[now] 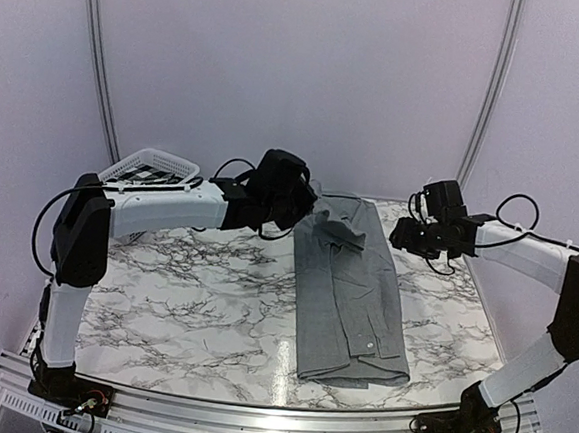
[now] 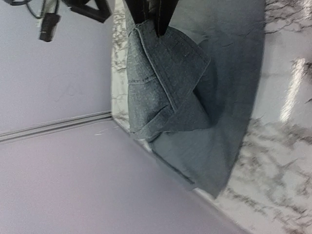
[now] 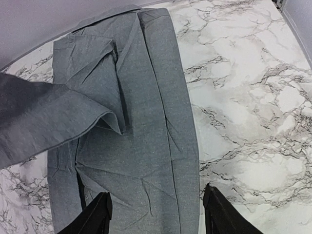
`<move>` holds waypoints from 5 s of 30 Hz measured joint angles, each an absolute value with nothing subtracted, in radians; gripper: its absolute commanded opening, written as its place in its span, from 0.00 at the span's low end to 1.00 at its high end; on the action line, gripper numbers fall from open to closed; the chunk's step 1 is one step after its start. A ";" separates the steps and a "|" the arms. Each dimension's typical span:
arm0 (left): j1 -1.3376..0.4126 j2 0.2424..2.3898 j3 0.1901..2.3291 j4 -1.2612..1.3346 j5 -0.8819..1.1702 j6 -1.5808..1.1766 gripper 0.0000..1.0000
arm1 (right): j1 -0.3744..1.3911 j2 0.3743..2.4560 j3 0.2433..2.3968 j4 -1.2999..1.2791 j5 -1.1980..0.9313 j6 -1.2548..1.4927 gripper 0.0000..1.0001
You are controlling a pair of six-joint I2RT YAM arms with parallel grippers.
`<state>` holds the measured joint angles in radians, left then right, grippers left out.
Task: Fold and stack the long sleeve shirts
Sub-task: Place the rectangle-folded shirt in the left sleeve, then fold the sleeve of the rectangle-folded shirt.
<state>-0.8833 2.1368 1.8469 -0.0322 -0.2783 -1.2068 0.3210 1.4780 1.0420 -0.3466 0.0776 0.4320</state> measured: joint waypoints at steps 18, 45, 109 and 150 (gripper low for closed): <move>-1.036 2.016 1.519 -0.027 -0.252 -1.540 0.00 | 0.347 1.423 0.970 -0.353 -0.003 0.432 0.60; -1.088 1.903 1.394 -0.078 -0.187 -1.184 0.40 | 0.617 1.323 0.846 -0.402 0.048 0.411 0.59; -1.032 2.222 1.642 -0.260 0.189 -0.788 0.00 | 0.791 1.419 0.704 -0.363 0.114 0.573 0.35; -1.042 2.120 1.477 -0.252 0.364 -0.962 0.00 | 0.934 1.351 0.681 -0.450 0.086 0.667 0.26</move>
<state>-1.0424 2.1201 1.4769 -0.2520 0.3641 -0.9623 0.9337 1.3514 0.6807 -0.4496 0.0864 0.6666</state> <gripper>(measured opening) 0.002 0.267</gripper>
